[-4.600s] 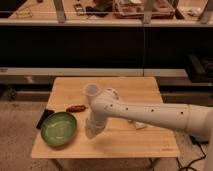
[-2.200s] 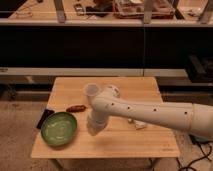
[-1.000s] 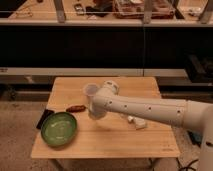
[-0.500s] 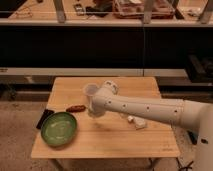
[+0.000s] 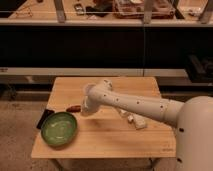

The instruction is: Drag the ceramic bowl in a circle

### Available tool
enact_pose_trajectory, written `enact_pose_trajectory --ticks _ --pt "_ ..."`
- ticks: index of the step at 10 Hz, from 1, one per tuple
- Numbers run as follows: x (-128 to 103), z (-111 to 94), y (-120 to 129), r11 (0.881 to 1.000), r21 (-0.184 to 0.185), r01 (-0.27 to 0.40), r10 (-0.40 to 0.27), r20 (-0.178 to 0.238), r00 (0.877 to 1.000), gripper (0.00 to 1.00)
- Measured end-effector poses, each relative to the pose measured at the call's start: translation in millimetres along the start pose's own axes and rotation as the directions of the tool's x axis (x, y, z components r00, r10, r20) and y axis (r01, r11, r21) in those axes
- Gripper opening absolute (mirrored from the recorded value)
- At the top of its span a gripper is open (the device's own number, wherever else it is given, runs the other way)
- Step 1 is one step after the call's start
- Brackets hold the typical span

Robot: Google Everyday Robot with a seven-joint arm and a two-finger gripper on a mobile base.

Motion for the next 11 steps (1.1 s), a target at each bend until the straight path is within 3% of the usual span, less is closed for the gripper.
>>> enact_pose_trajectory --ticks 3,7,9,11 --pt "13.7 -8.3 -14.9 0.995 0.015 0.096 -0.097 0.025 0.995 0.79" --pt "-0.3 -7.4 -17.6 0.986 0.032 0.167 -0.169 0.101 0.98 0.8" --pt "-25.5 20.5 -17.8 0.972 0.018 0.235 -0.235 0.146 0.961 0.8" --pt "-31.8 32.3 -23.8 0.97 0.016 0.244 -0.244 0.149 0.958 0.8"
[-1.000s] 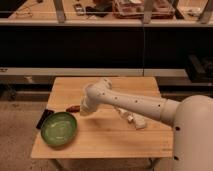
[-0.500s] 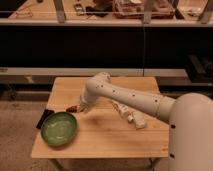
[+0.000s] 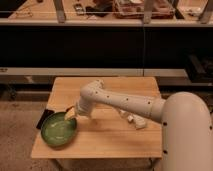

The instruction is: Drag the ceramic bowl in a circle

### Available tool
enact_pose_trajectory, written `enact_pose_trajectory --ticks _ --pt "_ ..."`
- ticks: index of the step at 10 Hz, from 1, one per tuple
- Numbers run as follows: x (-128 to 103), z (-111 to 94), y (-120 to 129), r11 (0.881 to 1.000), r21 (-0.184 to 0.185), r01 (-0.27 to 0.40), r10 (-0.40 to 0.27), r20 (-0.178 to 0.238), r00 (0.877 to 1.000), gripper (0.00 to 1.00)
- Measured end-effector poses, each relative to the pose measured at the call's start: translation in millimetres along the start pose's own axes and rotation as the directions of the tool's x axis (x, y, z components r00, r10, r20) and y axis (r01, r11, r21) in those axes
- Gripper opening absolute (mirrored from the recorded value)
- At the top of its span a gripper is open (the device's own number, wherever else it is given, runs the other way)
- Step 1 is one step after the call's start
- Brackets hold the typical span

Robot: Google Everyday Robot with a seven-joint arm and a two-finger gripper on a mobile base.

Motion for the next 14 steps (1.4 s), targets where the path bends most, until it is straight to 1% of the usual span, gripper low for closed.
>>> enact_pose_trajectory --ticks 1,2,3,4,5,6,7,8,9,10,11,12,13,14 --pt "-0.2 8.5 -4.9 1.0 -0.008 0.005 -0.005 -0.002 1.0 0.76" --pt "-0.4 13.8 -7.1 1.0 -0.012 0.004 -0.004 -0.005 1.0 0.7" --pt "1.0 19.1 -6.1 1.0 -0.023 -0.006 0.006 -0.015 1.0 0.57" --pt "2.8 21.3 -3.1 0.999 -0.032 -0.019 0.019 -0.025 1.0 0.49" --pt "5.9 22.6 1.5 0.998 -0.047 -0.04 0.039 -0.039 0.998 0.41" --pt "10.8 20.8 11.7 0.994 -0.066 -0.09 0.086 -0.065 0.994 0.31" --pt "24.9 4.0 39.8 0.977 -0.101 -0.186 0.17 -0.144 0.975 0.16" --pt "30.8 -10.5 55.3 0.964 -0.109 -0.244 0.221 -0.188 0.957 0.08" --pt "38.8 -31.3 75.3 0.945 -0.124 -0.301 0.265 -0.248 0.932 0.02" --pt "43.6 -51.7 93.1 0.927 -0.139 -0.348 0.295 -0.299 0.907 0.0" --pt "43.9 -72.9 115.5 0.904 -0.165 -0.395 0.322 -0.345 0.882 0.0" --pt "35.3 -84.0 136.2 0.884 -0.202 -0.423 0.332 -0.365 0.87 0.0" --pt "11.7 -74.1 147.0 0.873 -0.239 -0.425 0.337 -0.334 0.88 0.0" --pt "-7.0 -63.9 151.1 0.872 -0.258 -0.416 0.334 -0.307 0.891 0.0"
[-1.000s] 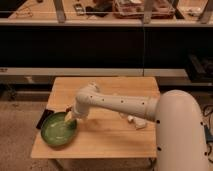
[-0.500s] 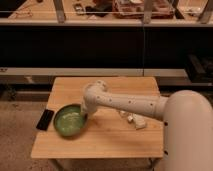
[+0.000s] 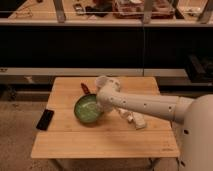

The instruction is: Drag the ceramic bowl in a circle

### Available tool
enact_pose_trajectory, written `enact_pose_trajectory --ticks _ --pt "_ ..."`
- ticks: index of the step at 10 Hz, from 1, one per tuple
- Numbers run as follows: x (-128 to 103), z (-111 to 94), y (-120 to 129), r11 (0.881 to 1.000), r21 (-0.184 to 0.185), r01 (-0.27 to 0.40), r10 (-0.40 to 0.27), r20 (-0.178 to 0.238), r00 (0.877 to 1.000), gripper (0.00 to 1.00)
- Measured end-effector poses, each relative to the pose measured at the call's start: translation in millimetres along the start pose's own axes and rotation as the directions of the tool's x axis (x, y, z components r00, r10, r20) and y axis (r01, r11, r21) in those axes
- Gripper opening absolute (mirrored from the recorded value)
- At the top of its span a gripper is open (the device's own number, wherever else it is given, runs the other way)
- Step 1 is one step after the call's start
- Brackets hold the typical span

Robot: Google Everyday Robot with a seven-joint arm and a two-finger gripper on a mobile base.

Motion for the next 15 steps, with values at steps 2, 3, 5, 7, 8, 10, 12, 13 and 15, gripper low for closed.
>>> enact_pose_trajectory --ticks 2,3,5,7,8,10,12,13,15 --pt "-35.9 9.2 21.2 1.0 -0.014 0.019 -0.018 0.048 0.999 0.0" --pt "-60.7 10.9 34.4 0.999 -0.02 0.041 -0.04 0.073 0.997 0.0" --pt "-80.4 1.7 51.2 0.997 -0.029 0.065 -0.062 0.075 0.995 0.0" --pt "-99.5 -10.7 58.5 0.993 -0.043 0.107 -0.104 0.074 0.992 0.0" --pt "-105.9 -13.7 54.6 0.991 -0.045 0.125 -0.122 0.075 0.99 0.0" --pt "-122.1 -13.6 20.7 0.982 -0.003 0.189 -0.188 0.072 0.98 0.0" --pt "-135.9 -10.3 -18.2 0.964 0.039 0.263 -0.265 0.062 0.962 0.0" --pt "-145.4 -9.5 -52.3 0.943 0.076 0.324 -0.328 0.05 0.943 0.0" --pt "-149.9 -5.1 -85.8 0.915 0.102 0.389 -0.394 0.033 0.918 0.0"
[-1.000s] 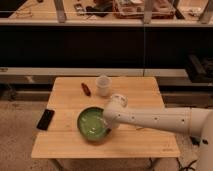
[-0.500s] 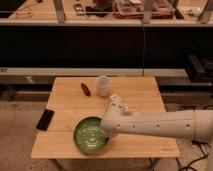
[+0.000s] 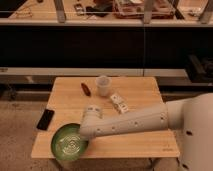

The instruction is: Drag the ceramic bowl in a circle

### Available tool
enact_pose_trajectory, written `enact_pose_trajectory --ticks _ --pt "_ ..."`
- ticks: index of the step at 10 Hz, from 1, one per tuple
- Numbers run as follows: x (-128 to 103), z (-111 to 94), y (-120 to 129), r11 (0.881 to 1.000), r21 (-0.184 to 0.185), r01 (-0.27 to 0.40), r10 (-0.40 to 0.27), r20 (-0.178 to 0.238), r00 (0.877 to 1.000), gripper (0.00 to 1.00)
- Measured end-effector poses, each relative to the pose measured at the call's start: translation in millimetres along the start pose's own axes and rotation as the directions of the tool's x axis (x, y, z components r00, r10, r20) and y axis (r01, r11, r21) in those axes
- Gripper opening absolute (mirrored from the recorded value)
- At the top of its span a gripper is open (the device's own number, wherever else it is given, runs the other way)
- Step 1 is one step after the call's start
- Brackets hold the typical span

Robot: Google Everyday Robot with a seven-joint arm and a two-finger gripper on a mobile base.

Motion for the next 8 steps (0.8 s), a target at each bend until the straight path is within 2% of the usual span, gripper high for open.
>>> enact_pose_trajectory --ticks 1,3,6,8 --pt "8.6 4.5 -13.0 1.0 0.013 0.018 -0.018 -0.003 1.0 0.0" --pt "39.7 9.0 -18.1 0.998 0.047 -0.039 0.04 -0.009 0.999 0.0" --pt "98.3 6.4 -2.5 0.982 0.09 -0.169 0.171 -0.017 0.985 0.0" --pt "131.2 10.7 24.3 0.965 0.083 -0.248 0.249 0.001 0.969 0.0"
